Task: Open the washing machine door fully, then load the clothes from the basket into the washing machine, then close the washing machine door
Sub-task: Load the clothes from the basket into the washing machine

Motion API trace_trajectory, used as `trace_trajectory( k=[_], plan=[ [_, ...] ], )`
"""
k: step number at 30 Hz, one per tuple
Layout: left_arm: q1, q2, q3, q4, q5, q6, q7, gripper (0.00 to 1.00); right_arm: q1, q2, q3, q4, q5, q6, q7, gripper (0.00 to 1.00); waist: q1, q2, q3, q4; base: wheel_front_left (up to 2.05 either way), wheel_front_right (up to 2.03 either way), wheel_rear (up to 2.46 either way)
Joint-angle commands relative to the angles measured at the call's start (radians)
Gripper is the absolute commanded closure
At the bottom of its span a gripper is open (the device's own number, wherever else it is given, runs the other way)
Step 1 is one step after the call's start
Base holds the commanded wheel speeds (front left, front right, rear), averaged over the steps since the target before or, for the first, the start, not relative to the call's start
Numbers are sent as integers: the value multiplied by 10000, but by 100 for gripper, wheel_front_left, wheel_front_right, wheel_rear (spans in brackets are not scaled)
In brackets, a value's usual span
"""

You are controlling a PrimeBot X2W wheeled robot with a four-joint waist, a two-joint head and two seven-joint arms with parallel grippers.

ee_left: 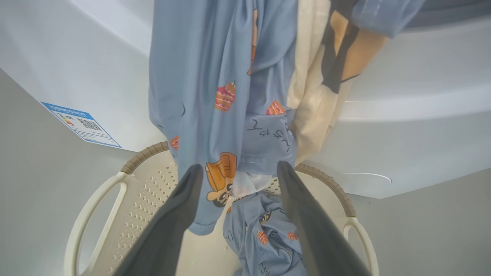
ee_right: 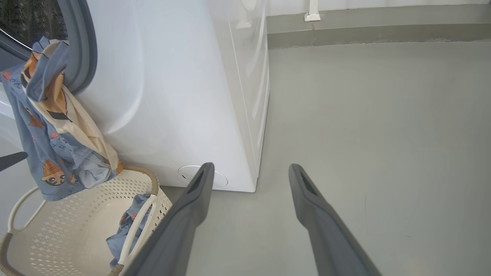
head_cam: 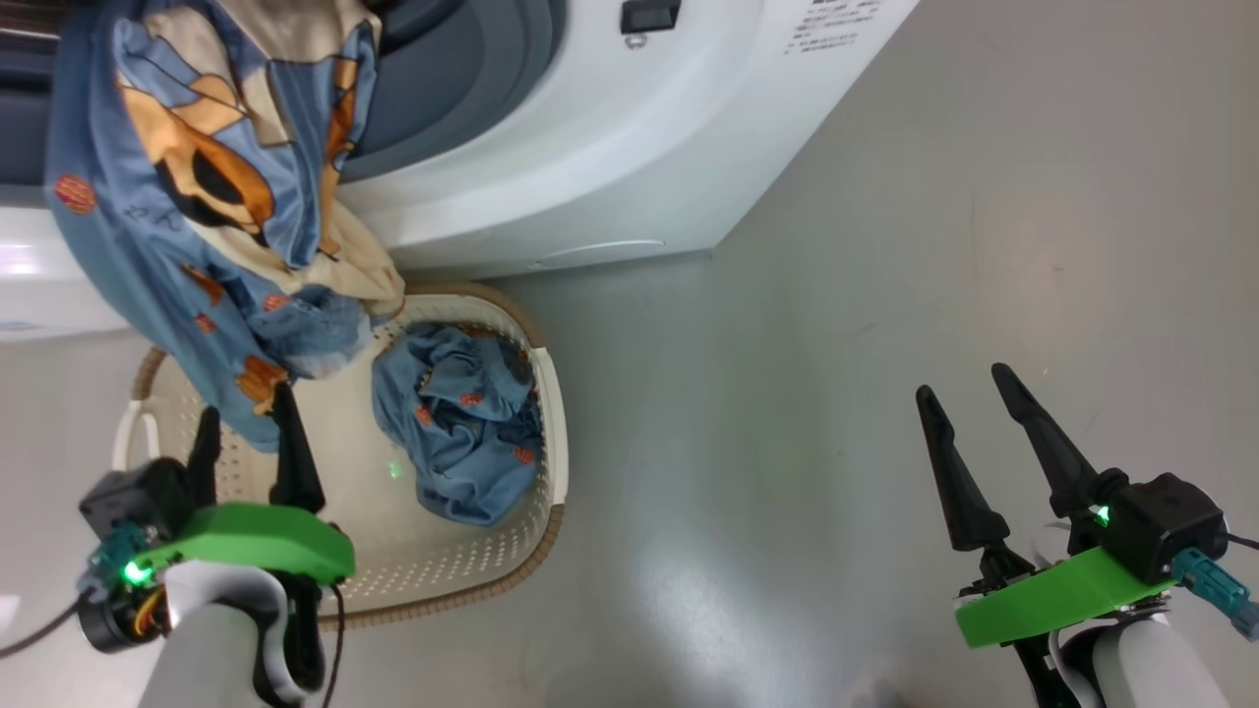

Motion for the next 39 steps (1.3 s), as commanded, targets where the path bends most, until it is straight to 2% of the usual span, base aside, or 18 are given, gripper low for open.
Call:
trace_trajectory(
  k=[1,11,20,26,34,36,38,39],
  plan=[
    [-99,242,370,23,142,-48,-62,0,21,-105,214,-238,43,16,-48,0,0,0,200,-107,0,0,0],
    [-1354,51,913,575,720,-365,-63,0,-178,-344,173,-401,26,16,-48,0,0,0,1074,-128,0,0,0],
    [-2084,-62,1222,689,1098,-582,-64,0,-258,-459,126,-507,60,16,-48,0,0,0,1429,-134,0,0,0],
    [-2395,-77,1391,506,1309,-614,-64,0,-310,-512,100,-549,86,16,-48,0,0,0,1556,-131,0,0,0],
    [-2813,-81,1091,400,946,-461,-64,0,-426,-559,-22,-663,96,16,-48,0,0,0,1732,-181,0,0,0],
    [-2895,-82,997,312,936,-398,-64,27,-437,-581,-47,-685,92,16,-48,0,0,0,1748,-192,0,0,0],
    [-2921,-82,885,252,944,-328,-64,78,-440,-604,-75,-695,91,16,-48,0,0,0,1754,-202,0,0,0],
    [-2931,-82,840,217,973,-304,-64,96,-438,-611,-89,-701,92,16,-48,0,0,0,1755,-203,0,0,0]
  ],
)
